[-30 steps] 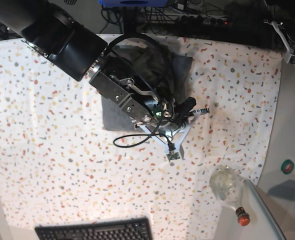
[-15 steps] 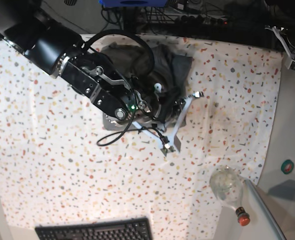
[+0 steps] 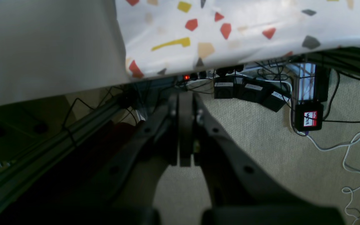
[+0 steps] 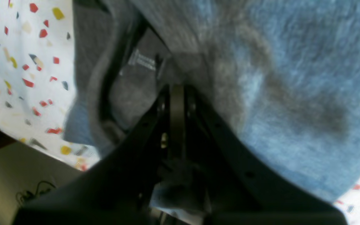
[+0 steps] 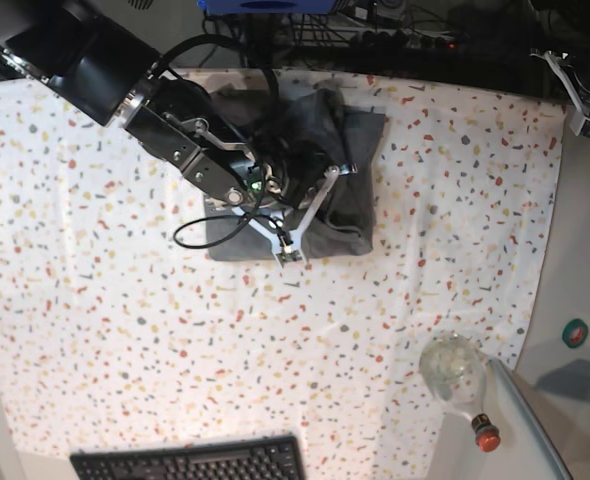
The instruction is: Layout the t-shirt on the table in an organized manner, then fold the t-shirt properly
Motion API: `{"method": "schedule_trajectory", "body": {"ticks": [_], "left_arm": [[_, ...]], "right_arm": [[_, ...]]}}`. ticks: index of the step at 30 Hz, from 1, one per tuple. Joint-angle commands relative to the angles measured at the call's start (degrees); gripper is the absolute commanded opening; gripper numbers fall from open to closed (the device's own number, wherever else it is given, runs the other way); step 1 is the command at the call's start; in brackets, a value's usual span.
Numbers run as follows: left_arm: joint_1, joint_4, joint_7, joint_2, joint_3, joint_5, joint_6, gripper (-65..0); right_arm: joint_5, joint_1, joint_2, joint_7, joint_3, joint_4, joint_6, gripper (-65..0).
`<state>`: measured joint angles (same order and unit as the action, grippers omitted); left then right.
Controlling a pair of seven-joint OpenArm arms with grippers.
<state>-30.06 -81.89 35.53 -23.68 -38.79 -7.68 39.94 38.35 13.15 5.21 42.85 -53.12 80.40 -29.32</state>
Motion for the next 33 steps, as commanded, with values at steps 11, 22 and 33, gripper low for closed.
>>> {"method": "schedule_trajectory", "body": {"ticks": [11,22,33], "left_arm": [[-0.4,-0.7,-0.3,-1.2,-0.7,-0.2,0.1,-65.0],[-0.3,-0.6,-0.4,-1.3,-0.8,-0.3,0.1,-65.0],[-0.3,-0.6,-0.4,-1.1,-3.7,-0.2,0.1,-65.0]], "right_arm": [[0.3,6.3,-8.9,-0.8,-12.0,-1.4,2.7,-65.0],[0.6,9.1,-3.5,8.7,-16.3,8.2,-8.4,-65.0],[0.6,6.9,-1.7,4.1,-16.5,1.1,-6.3,-65.0]]}}
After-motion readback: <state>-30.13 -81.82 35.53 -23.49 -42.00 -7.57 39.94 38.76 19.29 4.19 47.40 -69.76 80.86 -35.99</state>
